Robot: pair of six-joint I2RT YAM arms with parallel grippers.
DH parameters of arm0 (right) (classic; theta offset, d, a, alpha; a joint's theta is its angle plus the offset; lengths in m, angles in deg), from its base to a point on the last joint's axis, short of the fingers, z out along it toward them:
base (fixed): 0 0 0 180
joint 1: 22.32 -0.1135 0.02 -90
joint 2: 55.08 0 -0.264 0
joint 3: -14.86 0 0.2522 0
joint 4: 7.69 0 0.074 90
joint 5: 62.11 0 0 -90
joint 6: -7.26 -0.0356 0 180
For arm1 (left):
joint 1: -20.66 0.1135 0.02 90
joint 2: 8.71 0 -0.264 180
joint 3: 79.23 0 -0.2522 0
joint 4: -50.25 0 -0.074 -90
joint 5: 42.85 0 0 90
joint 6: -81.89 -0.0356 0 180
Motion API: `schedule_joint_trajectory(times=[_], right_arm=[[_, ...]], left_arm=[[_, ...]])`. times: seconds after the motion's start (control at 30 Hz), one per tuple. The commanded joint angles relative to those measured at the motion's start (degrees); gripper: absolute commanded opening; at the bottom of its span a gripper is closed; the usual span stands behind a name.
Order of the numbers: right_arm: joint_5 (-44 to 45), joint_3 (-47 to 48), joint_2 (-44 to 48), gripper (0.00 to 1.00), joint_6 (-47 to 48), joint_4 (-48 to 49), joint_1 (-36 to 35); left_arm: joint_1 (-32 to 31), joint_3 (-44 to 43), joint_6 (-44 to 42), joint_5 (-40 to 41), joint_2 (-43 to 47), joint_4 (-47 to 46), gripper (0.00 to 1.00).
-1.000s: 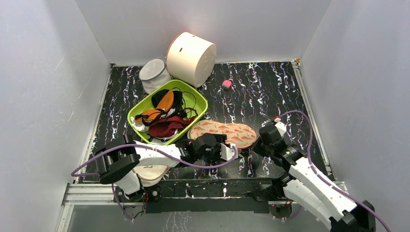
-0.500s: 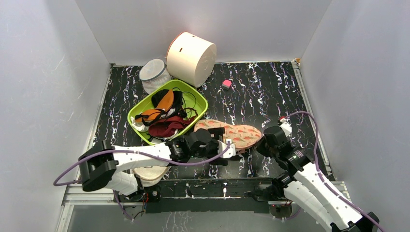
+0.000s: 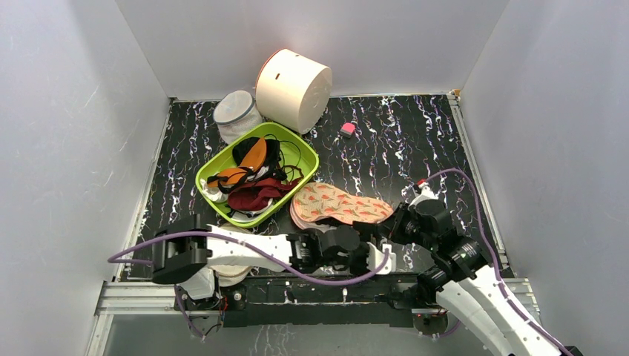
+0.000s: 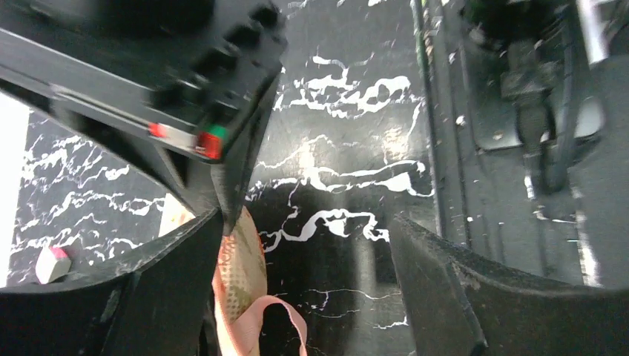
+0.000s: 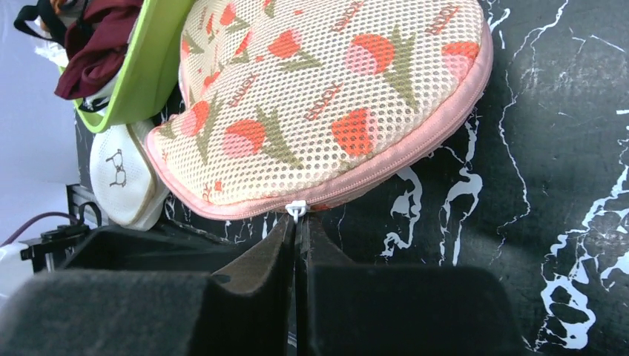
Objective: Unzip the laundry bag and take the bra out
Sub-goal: Unzip the laundry bag at the center of the board.
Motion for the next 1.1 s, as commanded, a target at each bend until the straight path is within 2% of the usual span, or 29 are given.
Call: schedule_joint_trajectory(times=[0.0,0.1,0.2,0.3,0.47,0.6,0.7,0.87,0.97,1.07], right_arm=[[-1.87,0.56,2.44,0.00,3.31,3.67,0.05],[-3.02,-0.31,3.26,0.00,3.44,4.60,0.05],[-3.65,-0.71,3.87,0.00,3.39,5.02,0.05],[-3.10,-0.43,4.55,0.00,3.97,4.57,0.06],[-3.25,-0.43,5.46,0.00,4.01,4.65,0.05],[-3.46,-0.74,5.25,0.00,4.07,5.04,0.05],[-3.51,-0.65,4.95,0.00,4.14,4.97,0.05],[-3.53,-0.57,4.68,0.00,4.15,4.82,0.05],[-3.44,-0.57,4.53,0.00,4.08,4.66,0.05],[-3.42,-0.49,4.25,0.00,4.03,4.62,0.08]], left_arm=[[-1.13,-2.46,-5.22,11.11,-3.72,-6.19,0.78],[-1.07,-2.33,-8.08,16.49,-5.60,-10.00,0.62],[-1.65,-3.10,-9.55,20.22,-6.40,-10.01,0.57],[-3.38,-3.76,-9.18,20.31,-4.84,-7.53,0.59],[-5.20,-3.80,-3.00,14.66,-0.19,-0.15,0.67],[-5.16,-0.87,-0.79,11.70,4.38,0.06,0.73],[-5.12,-0.55,-3.06,13.15,5.46,0.22,0.76],[-1.87,-3.79,-5.58,15.66,1.54,2.48,0.85],[1.47,-2.78,-4.00,10.00,1.35,0.27,0.85],[3.12,-1.05,-3.77,8.50,1.10,-2.73,0.78]])
